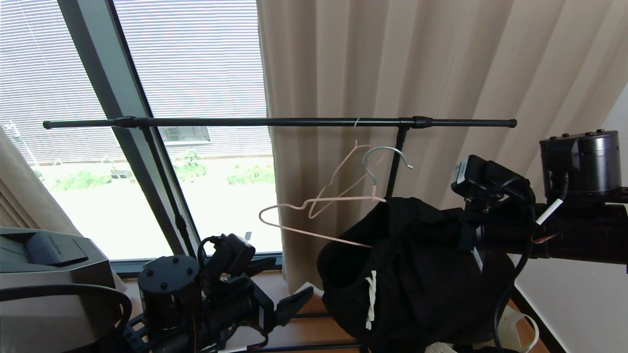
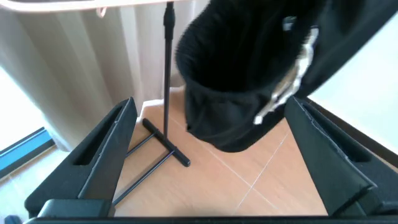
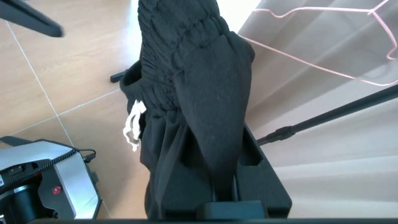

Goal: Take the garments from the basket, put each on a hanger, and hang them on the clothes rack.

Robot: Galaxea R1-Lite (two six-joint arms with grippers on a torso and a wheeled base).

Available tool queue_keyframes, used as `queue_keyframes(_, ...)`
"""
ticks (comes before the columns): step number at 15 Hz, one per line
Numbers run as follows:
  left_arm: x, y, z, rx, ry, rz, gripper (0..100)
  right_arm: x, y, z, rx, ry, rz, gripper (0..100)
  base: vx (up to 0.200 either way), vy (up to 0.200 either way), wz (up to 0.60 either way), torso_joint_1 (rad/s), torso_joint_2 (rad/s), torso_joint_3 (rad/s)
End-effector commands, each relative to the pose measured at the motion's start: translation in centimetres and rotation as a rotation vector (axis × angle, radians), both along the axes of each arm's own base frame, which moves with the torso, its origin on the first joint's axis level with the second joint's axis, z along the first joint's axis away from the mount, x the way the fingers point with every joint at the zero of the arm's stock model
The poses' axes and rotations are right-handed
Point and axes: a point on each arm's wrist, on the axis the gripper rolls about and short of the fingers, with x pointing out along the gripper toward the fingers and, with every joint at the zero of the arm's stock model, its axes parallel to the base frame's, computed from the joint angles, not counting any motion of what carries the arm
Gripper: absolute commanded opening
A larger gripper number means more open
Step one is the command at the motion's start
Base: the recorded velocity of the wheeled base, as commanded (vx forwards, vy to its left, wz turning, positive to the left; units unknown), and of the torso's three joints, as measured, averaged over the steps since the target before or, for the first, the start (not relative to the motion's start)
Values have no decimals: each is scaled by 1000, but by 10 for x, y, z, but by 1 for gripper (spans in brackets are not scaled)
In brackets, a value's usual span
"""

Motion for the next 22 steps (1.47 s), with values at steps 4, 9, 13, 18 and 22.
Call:
queue_keyframes(4, 17, -12, -23, 45, 22, 90, 100, -17, -3, 6, 13, -24, 21, 0, 0, 0, 0, 0, 0, 0)
queue_keyframes(9, 24, -22, -23, 18, 10, 151, 100, -29, 6, 4, 14, -19, 77, 0, 0, 0, 0, 0, 0, 0)
queue_keyframes(13, 22, -30, -22, 10, 1, 155, 100, -33, 9, 6, 18, -23, 92, 0, 0, 0, 0, 0, 0, 0)
queue_keyframes(18, 13, -35, -30, 40, 28, 120, 100, -32, 11, 10, 82, -29, 67, 0, 0, 0, 0, 0, 0, 0)
queue_keyframes(22, 15, -36, -38, 55, 45, 120, 100, -34, 9, 13, 93, -42, 67, 0, 0, 0, 0, 0, 0, 0)
